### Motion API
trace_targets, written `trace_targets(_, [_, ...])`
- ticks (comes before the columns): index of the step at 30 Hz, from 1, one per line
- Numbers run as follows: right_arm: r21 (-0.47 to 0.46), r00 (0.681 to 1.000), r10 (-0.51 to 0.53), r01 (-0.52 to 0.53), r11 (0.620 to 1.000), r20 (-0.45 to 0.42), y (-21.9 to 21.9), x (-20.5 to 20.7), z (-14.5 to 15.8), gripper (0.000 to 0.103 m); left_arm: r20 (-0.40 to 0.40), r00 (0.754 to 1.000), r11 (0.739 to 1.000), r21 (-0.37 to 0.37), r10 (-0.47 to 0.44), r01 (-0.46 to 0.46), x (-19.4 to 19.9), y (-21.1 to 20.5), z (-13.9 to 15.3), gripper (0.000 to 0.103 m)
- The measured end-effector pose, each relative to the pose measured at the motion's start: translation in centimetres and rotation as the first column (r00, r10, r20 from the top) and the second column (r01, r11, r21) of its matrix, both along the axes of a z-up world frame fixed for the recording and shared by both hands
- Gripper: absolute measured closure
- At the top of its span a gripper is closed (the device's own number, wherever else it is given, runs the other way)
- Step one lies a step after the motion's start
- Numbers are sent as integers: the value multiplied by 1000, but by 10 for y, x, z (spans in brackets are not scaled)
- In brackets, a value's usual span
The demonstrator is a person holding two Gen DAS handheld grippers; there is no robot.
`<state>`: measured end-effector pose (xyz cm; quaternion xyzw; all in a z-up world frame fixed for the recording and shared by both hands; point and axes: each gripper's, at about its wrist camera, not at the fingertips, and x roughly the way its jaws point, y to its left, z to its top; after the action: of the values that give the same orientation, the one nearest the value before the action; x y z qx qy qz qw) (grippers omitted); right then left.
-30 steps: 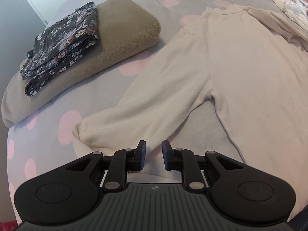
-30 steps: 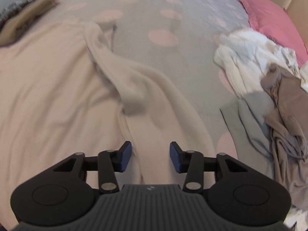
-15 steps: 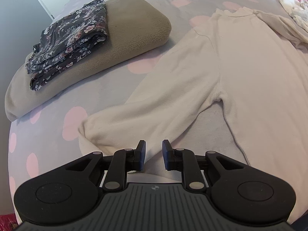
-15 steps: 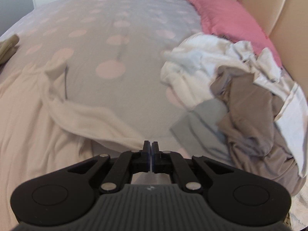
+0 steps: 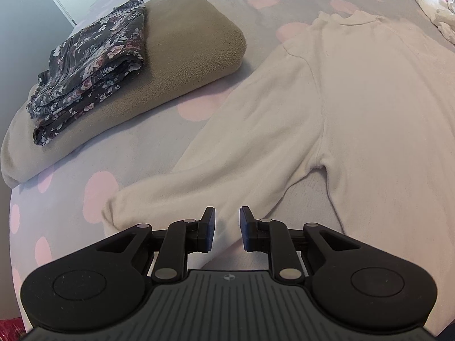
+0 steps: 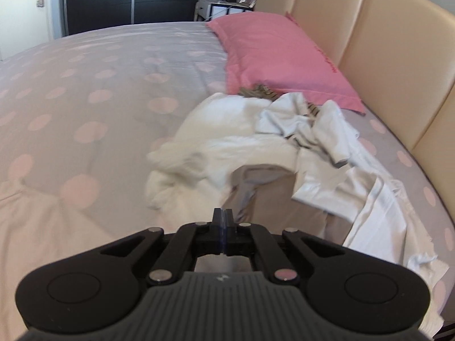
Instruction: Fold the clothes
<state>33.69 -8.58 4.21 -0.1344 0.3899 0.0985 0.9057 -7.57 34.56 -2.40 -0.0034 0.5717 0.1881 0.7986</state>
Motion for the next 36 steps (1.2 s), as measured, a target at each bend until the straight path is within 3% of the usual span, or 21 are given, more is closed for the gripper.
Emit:
trace_targets(3, [-12, 996, -70, 69, 998, -48, -8, 21, -14, 103, -8, 1000, 1000, -1, 6, -6, 7, 2, -2, 86])
trace_targets(5, [37, 991, -82, 87, 996, -107, -15, 26, -24, 103, -4, 1000, 1000, 3, 13, -13, 13, 2, -3, 86])
trace_targets(9, [89, 988, -37, 51, 995, -149, -13, 14, -30, 97, -3, 1000, 1000, 12, 23, -23, 26, 2, -2, 86])
trace_targets(11, [72, 992, -3, 12, 997, -128, -10, 3, -27, 97, -4, 1000, 1000, 14, 23, -23, 33, -1, -1, 85])
trace_targets(13, [64, 992, 27, -19, 998, -120, -9, -7, -23, 89, -1, 1000, 1000, 14, 7, -7, 39, -5, 0, 85])
trace_targets(15, [77, 991, 39, -29, 997, -131, -10, -18, -19, 73, 3, 1000, 1000, 15, -12, 12, 45, -11, 1, 85])
trace_targets(21, [76, 974, 46, -30, 997, -224, -13, -55, -29, 65, 24, 998, 999, 18, -50, 50, 54, -27, 11, 85])
trace_targets(25, [83, 951, 49, -25, 996, -306, -23, -90, -48, 64, 43, 997, 998, 22, -56, 55, 53, -33, 18, 78])
trace_targets(29, [91, 930, 103, -76, 993, -351, -26, -123, -60, 61, 54, 996, 998, 24, -67, 66, 54, -40, 23, 78])
trace_targets(36, [143, 865, 156, -98, 985, -477, -25, -160, -81, 55, 95, 991, 995, 29, -98, 96, 56, -57, 38, 78])
